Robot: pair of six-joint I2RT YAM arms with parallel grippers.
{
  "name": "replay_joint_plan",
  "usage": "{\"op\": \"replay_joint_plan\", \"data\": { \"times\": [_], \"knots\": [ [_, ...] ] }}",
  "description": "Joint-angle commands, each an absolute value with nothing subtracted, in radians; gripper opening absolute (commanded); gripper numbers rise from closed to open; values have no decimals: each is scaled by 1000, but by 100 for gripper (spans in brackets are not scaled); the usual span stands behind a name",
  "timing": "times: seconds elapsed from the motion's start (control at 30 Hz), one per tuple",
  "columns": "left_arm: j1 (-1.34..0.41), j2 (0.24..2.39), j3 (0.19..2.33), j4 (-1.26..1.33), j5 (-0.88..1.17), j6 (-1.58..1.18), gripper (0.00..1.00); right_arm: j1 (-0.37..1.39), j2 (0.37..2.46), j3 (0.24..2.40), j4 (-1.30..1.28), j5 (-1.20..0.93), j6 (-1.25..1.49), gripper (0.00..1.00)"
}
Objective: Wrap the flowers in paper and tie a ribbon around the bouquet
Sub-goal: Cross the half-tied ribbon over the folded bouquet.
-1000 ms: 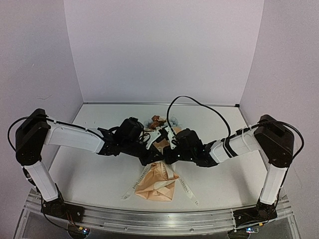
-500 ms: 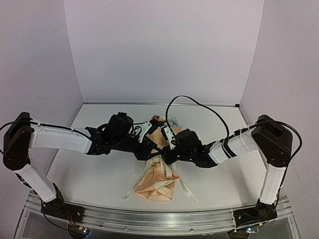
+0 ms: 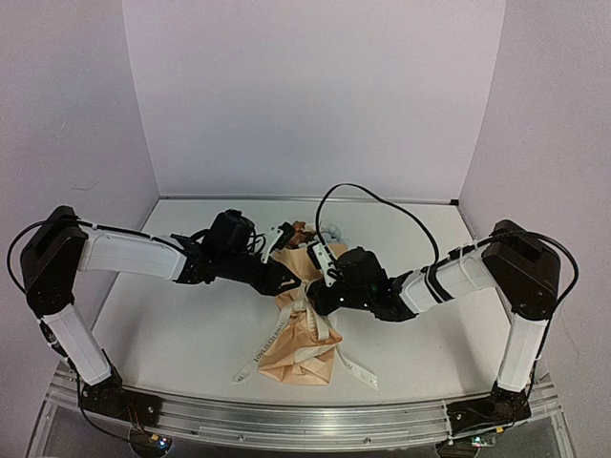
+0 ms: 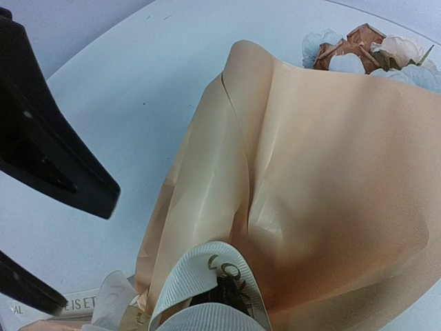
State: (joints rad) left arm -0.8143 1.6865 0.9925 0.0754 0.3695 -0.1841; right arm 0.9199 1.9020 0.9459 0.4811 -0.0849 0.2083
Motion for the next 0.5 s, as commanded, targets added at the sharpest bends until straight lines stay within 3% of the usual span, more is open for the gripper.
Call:
{"op": "replay_joint_plan", "data": {
  "times": [0.0, 0.47],
  "knots": [
    [-803, 1718, 1062, 45, 410, -206, 39, 927, 1896, 953, 507, -123, 184, 1],
    [-778, 1789, 1114, 35, 439, -236, 39, 936, 1891, 954, 507, -144, 168, 2]
  ]
}}
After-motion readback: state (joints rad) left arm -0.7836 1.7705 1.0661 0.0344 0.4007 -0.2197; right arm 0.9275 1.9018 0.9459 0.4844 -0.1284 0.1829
